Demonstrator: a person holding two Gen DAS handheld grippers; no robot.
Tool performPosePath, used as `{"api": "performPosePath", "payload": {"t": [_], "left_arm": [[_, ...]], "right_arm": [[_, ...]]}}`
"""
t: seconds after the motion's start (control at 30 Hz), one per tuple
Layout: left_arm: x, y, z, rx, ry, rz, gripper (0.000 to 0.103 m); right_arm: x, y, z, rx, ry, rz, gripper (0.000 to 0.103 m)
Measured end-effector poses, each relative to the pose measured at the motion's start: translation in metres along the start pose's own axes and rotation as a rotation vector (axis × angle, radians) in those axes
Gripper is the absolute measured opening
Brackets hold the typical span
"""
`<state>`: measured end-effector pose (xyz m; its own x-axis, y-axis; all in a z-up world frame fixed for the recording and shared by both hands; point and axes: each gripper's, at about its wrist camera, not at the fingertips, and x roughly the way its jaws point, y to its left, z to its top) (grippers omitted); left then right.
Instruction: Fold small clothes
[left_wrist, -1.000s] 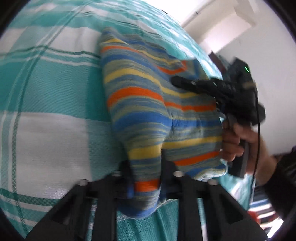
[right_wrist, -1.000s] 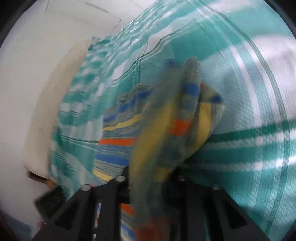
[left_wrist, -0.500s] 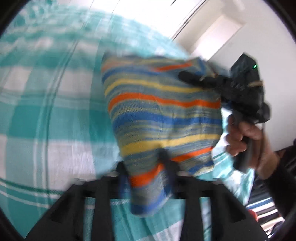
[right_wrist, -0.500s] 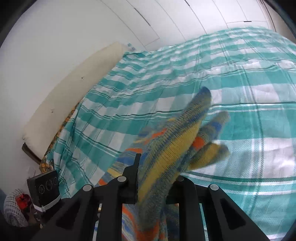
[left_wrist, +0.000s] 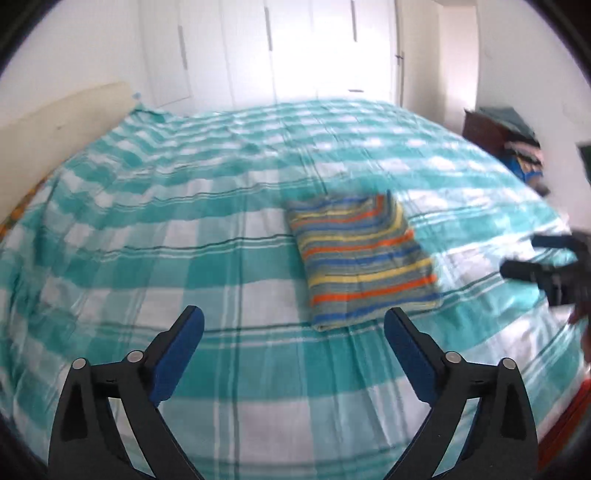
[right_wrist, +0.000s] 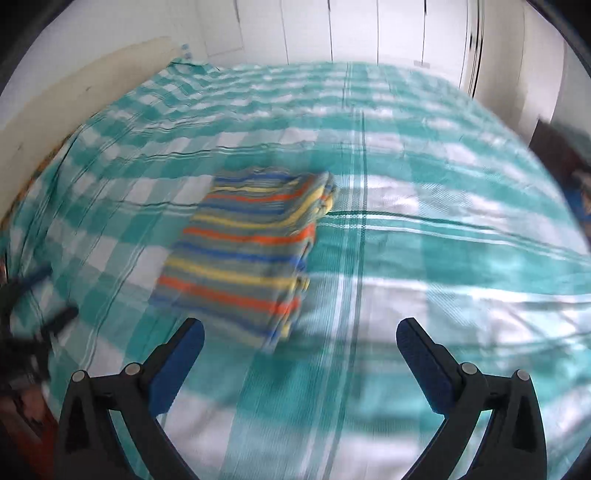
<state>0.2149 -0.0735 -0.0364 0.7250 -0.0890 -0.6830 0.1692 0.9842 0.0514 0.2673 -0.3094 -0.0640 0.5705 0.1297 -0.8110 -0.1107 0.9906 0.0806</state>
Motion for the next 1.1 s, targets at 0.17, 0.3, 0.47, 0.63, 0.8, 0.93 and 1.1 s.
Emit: {"api": "performPosePath", "payload": {"t": [0.17, 0.3, 0.47, 0.63, 0.8, 0.93, 1.1], "left_arm": [[-0.040, 0.009, -0.017, -0.059, 0.090, 0.082, 0.100], [-0.056, 0.012, -0.035, -0.076, 0.217, 0.089, 0.100], [-0.093, 0.009, -0.051, -0.058, 0.221, 0.122, 0.100], [-0.116, 0.010, -0.056, -0.061, 0.220, 0.120, 0.100], [-0.133, 0.010, -0.057, -0.070, 0.208, 0.115, 0.100], [-0.141, 0.006, -0.056, -0.055, 0.196, 0.115, 0.100], [-0.146, 0.004, -0.057, -0.052, 0.191, 0.120, 0.100]], "right_arm": [[-0.063, 0.028, -0.035, -0.004, -0.066, 0.010, 0.103], [-0.087, 0.051, -0.056, -0.032, -0.045, -0.017, 0.103], [-0.112, 0.068, -0.078, -0.060, -0.017, -0.049, 0.103], [-0.133, 0.077, -0.092, -0.064, -0.001, -0.100, 0.103], [-0.158, 0.089, -0.102, -0.038, -0.011, -0.125, 0.103], [-0.169, 0.101, -0.106, -0.038, -0.011, -0.114, 0.103], [-0.176, 0.108, -0.106, -0.044, -0.021, -0.128, 0.103]]}}
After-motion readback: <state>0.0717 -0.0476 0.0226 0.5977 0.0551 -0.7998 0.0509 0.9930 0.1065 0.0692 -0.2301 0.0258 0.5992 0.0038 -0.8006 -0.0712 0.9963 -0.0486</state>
